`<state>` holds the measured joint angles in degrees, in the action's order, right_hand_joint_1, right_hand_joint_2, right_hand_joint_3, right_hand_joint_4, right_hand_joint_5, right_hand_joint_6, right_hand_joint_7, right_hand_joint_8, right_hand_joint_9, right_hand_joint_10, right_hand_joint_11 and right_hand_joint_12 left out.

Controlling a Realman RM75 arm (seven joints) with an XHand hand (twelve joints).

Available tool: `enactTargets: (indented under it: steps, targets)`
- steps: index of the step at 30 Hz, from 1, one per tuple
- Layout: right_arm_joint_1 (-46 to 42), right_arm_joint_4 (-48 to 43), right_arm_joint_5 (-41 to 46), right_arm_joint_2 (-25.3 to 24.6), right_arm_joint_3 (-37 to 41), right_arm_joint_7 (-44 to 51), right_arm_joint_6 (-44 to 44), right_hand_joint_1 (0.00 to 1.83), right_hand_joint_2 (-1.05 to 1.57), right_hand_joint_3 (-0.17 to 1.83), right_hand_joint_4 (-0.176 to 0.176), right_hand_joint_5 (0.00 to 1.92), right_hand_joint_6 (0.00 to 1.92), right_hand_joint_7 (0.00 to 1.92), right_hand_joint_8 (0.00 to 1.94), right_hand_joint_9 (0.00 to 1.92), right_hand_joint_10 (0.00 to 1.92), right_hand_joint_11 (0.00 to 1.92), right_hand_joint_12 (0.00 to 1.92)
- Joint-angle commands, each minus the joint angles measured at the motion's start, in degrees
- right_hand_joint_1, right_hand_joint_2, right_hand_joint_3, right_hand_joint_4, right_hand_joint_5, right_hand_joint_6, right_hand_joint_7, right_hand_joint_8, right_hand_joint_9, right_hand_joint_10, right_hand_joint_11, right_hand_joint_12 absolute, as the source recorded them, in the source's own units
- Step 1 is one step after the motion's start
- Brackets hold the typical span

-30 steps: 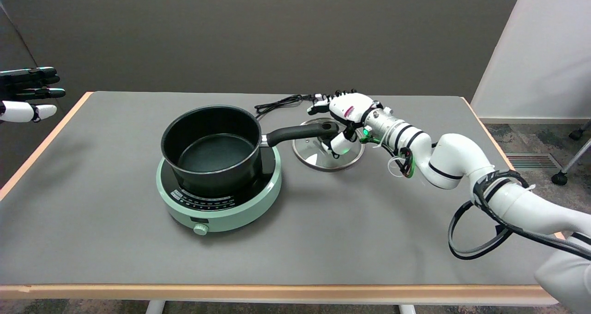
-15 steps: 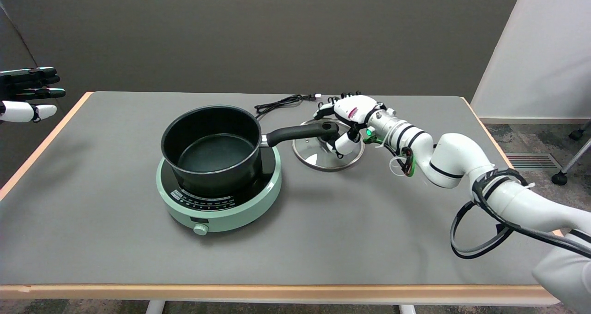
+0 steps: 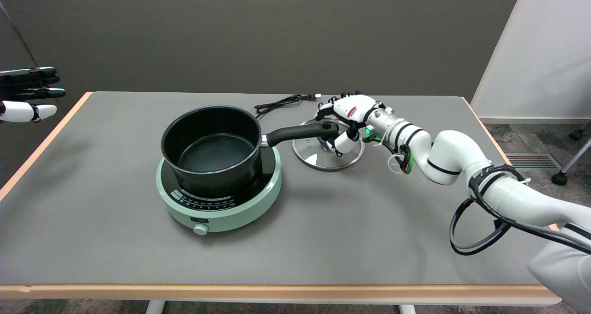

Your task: Pick up the pot lid.

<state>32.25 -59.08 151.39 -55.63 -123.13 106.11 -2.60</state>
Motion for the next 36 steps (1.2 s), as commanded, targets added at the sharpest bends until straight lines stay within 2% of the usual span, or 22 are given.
enactTargets:
  steps: [1,6,8,13,19,22,25,27,29,31,33,36]
  targets:
    - [0.94,2.05,1.57,-0.57,-1.75,0.1,0.27,0.94,0.59,0.99,0.141,0.5,0.32,0.5,0.18,0.51,0.29,0.31,0.5]
    - [1.2,3.05,1.59,-0.84,-1.75,0.1,0.34,0.94,0.59,0.99,0.143,0.51,0.32,0.5,0.18,0.51,0.29,0.31,0.5]
    - [1.44,3.57,1.65,-1.13,-1.75,0.1,0.33,0.87,0.61,1.03,0.157,0.49,0.38,0.5,0.18,0.49,0.33,0.29,0.54]
    - [1.76,3.97,1.65,-1.21,-1.75,0.1,0.02,0.87,0.61,1.02,0.175,0.51,0.41,0.53,0.18,0.5,0.34,0.3,0.54]
    - [2.14,4.27,1.65,-1.29,-1.77,0.1,-0.22,0.94,0.63,0.94,0.176,0.58,0.43,0.56,0.21,0.56,0.3,0.33,0.48]
    - [2.14,4.27,1.65,-1.29,-1.83,0.1,-0.22,0.97,0.66,0.91,0.176,0.59,0.47,0.62,0.25,0.59,0.33,0.34,0.47]
    - [2.14,4.27,1.65,-1.29,-1.83,0.1,-0.22,0.91,0.66,0.97,0.176,0.58,0.54,0.68,0.3,0.6,0.41,0.33,0.53]
    - [2.14,4.27,1.65,-1.29,-1.83,0.1,-0.22,0.97,0.69,0.86,0.176,0.61,0.52,0.7,0.32,0.63,0.4,0.36,0.47]
    - [2.14,4.27,1.65,-1.29,-1.83,0.1,-0.23,0.98,0.67,0.89,0.176,0.62,0.56,0.72,0.33,0.65,0.42,0.36,0.49]
    - [2.22,4.27,1.65,-1.29,-1.83,0.1,-0.38,0.91,0.68,0.93,0.176,0.62,0.61,0.72,0.41,0.65,0.49,0.35,0.51]
    - [2.24,4.27,1.65,-1.29,-1.83,0.1,-0.46,0.96,0.69,0.86,0.176,0.64,0.64,0.75,0.47,0.7,0.51,0.38,0.49]
    - [2.38,4.29,1.65,-1.29,-1.83,0.1,-0.57,0.95,0.71,0.83,0.176,0.64,0.75,0.73,0.69,0.68,0.7,0.42,0.49]
